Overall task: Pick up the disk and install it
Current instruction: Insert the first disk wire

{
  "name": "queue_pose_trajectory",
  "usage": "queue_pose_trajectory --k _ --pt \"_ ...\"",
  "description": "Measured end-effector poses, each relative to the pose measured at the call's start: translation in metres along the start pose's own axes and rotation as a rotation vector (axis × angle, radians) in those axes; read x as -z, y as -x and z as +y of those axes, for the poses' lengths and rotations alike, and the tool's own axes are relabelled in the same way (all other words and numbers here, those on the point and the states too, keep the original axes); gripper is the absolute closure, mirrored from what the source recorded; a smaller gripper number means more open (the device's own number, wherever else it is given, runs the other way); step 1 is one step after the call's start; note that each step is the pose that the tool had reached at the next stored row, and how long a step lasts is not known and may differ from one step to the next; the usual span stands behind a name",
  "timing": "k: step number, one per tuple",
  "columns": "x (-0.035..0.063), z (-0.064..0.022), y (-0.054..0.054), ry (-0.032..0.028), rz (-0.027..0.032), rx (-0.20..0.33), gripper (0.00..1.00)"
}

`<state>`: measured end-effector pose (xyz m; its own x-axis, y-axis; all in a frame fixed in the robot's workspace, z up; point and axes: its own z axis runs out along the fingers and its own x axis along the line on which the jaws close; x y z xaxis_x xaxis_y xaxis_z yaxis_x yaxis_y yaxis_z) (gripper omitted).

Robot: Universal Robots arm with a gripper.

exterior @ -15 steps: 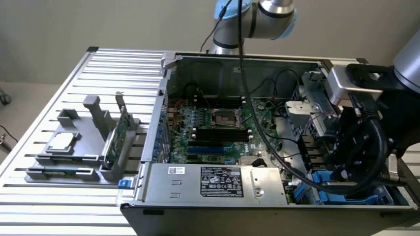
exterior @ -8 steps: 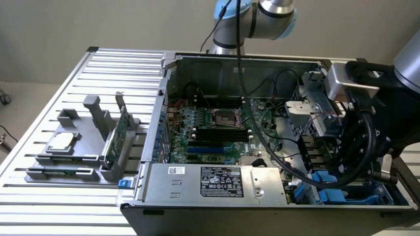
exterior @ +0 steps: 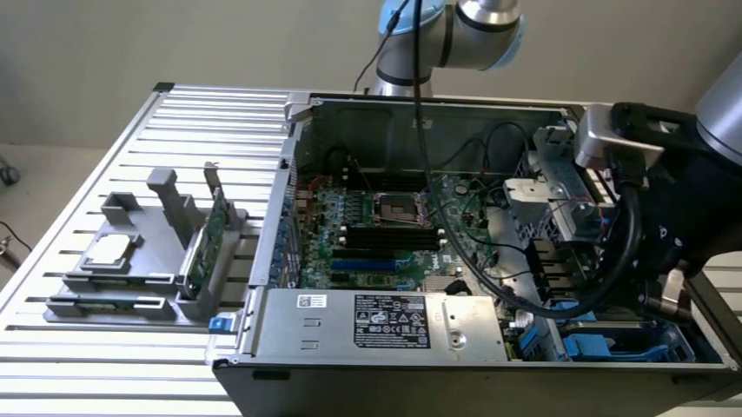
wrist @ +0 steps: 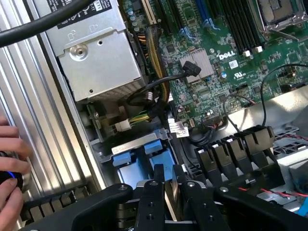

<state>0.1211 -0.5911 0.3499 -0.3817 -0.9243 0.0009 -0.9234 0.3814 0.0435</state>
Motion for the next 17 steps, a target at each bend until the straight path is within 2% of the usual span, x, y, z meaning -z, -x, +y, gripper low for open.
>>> queue_pose_trajectory --k 10,17 --pt "0.0000 0.0000 0.0000 0.0001 -0.0062 -0.144 0.78" --pt "0.0003 -0.0029 0.0013 0.0001 -0.0083 -0.190 0.78"
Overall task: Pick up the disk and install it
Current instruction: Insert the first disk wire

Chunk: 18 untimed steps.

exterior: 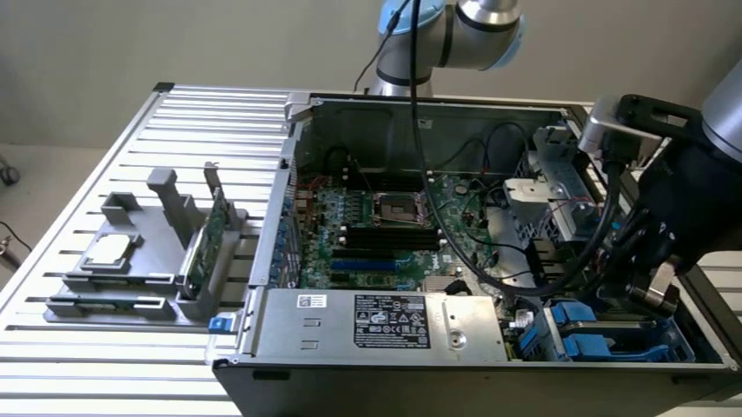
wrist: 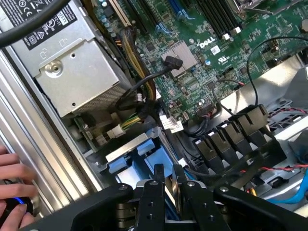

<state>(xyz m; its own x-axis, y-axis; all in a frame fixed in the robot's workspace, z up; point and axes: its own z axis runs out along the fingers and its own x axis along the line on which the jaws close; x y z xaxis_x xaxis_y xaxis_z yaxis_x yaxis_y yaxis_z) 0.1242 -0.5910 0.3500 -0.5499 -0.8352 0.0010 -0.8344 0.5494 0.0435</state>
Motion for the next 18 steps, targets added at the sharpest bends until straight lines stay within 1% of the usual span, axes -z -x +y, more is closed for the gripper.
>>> queue_pose_trajectory --k 7,8,10,11,18 --pt "-0.0001 0.0000 0.0000 0.0002 -0.0053 -0.121 0.78" --pt "0.0000 -0.0001 0.0001 0.0002 -0.0057 -0.132 0.78" --pt "0.0000 -0.0002 0.0001 0.0001 -0.0059 -0.138 0.78" --pt "0.0000 -0.0002 0.0001 0.0001 -0.0066 -0.153 0.78" --pt "0.0000 -0.0003 0.0002 0.0002 -0.0120 -0.279 0.78"
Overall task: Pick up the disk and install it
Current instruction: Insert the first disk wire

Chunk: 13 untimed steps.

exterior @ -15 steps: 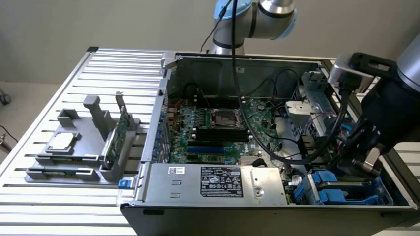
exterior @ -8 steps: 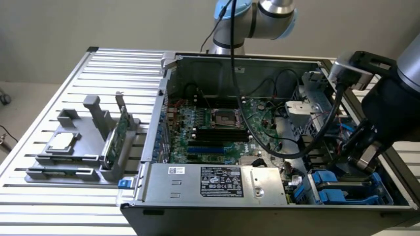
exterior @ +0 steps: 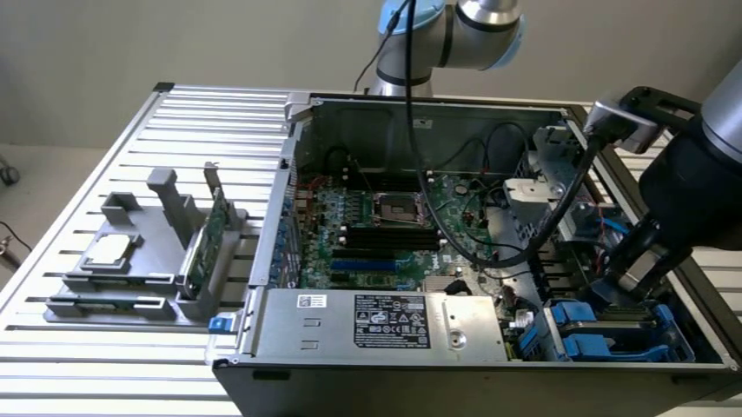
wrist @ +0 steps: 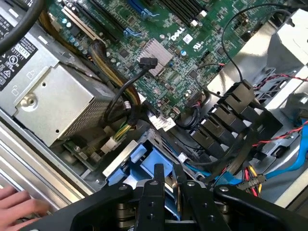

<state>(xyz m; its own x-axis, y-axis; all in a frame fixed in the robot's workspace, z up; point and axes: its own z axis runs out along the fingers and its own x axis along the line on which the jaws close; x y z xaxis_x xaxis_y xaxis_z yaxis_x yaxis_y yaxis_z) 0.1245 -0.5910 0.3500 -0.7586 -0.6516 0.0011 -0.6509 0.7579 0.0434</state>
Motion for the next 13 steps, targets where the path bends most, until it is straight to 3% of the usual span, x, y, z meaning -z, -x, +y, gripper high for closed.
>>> queue_pose_trajectory --k 13 --pt "0.0000 0.0000 0.0000 0.0003 -0.0101 -0.232 0.78"
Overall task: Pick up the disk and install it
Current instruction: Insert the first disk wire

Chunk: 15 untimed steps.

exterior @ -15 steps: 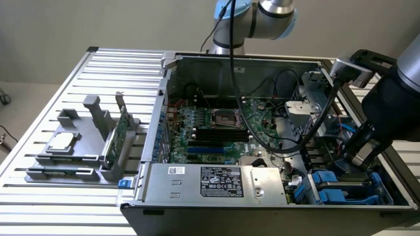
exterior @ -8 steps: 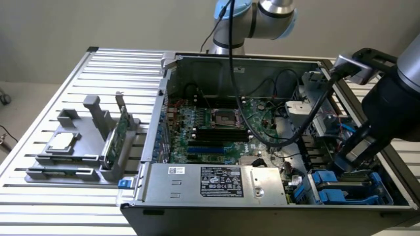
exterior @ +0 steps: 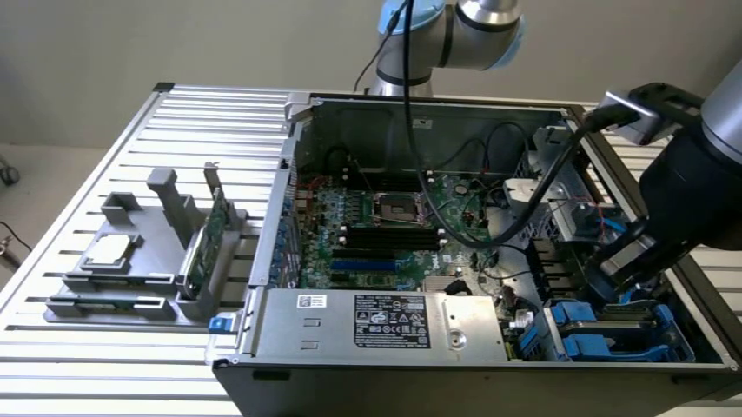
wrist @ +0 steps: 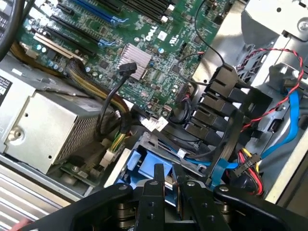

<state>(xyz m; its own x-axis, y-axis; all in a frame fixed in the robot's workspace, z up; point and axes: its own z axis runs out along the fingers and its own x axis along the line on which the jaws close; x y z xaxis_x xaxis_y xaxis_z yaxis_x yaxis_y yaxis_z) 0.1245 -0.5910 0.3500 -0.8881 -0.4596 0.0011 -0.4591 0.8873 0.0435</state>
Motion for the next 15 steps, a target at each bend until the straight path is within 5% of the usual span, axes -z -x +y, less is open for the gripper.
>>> queue_pose_trajectory --k 15 --pt "0.0063 0.0003 0.0000 0.0003 -0.0104 -0.238 0.78"
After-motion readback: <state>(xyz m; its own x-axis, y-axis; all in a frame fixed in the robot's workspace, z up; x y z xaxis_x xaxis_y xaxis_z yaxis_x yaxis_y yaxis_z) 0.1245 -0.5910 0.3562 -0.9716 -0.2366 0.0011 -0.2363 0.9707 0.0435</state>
